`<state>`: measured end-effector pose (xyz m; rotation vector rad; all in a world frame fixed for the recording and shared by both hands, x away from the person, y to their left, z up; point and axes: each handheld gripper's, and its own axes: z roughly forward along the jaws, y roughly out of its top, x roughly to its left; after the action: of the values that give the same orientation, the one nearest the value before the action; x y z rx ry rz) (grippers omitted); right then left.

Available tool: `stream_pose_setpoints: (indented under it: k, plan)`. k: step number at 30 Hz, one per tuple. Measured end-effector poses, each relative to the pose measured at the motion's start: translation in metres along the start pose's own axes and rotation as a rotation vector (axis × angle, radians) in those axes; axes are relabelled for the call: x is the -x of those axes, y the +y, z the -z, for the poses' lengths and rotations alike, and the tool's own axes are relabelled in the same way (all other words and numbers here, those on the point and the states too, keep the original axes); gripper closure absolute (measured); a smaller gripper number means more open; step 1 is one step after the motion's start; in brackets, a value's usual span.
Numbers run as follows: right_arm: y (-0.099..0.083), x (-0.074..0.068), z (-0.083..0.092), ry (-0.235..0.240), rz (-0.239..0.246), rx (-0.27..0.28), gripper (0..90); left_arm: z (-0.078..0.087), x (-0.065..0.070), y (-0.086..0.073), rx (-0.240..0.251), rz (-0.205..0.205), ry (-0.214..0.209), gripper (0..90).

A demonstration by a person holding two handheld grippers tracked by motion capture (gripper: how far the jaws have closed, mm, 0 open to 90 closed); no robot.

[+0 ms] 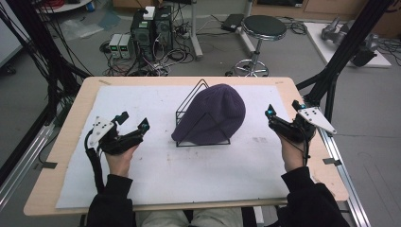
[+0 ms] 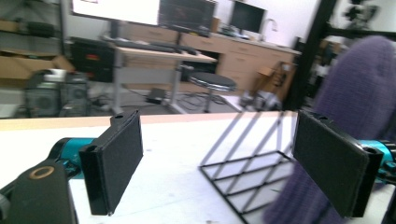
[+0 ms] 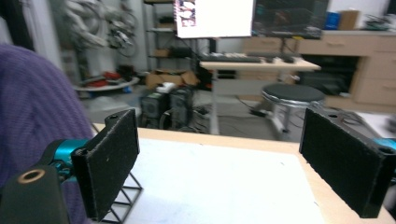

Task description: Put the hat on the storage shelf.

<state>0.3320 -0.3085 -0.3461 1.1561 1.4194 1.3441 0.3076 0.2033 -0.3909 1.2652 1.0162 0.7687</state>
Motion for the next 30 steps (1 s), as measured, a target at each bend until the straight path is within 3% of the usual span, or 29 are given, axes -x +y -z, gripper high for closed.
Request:
stream_pose_setpoints:
  k: [4, 11, 16, 20, 24, 28, 30]
  plan:
    - [0.004, -0.004, 0.008, -0.023, 0.021, 0.067, 11.3, 0.009, -0.002, 0.003, 0.043, -0.02, 0.083, 16.6]
    - [0.001, 0.0, 0.021, -0.007, 0.033, 0.083, 11.4, 0.029, -0.008, 0.007, 0.116, -0.029, 0.193, 16.6]
    - [-0.012, 0.009, 0.027, -0.021, 0.011, 0.066, 11.4, 0.042, -0.015, 0.007, 0.133, -0.035, 0.245, 16.6]
    - [-0.022, 0.012, 0.03, -0.026, 0.021, 0.056, 11.4, 0.048, -0.019, 0.005, 0.128, -0.036, 0.289, 16.6]
    - [-0.033, 0.012, 0.035, -0.027, 0.034, 0.045, 11.5, 0.051, -0.019, 0.002, 0.128, -0.073, 0.309, 16.5]
    - [-0.046, 0.014, 0.039, -0.045, 0.018, 0.04, 11.6, 0.053, -0.019, -0.001, 0.167, -0.112, 0.322, 13.7]
    - [-0.053, 0.016, 0.041, -0.057, 0.005, 0.036, 11.6, 0.055, -0.02, -0.004, 0.174, -0.111, 0.337, 13.5]
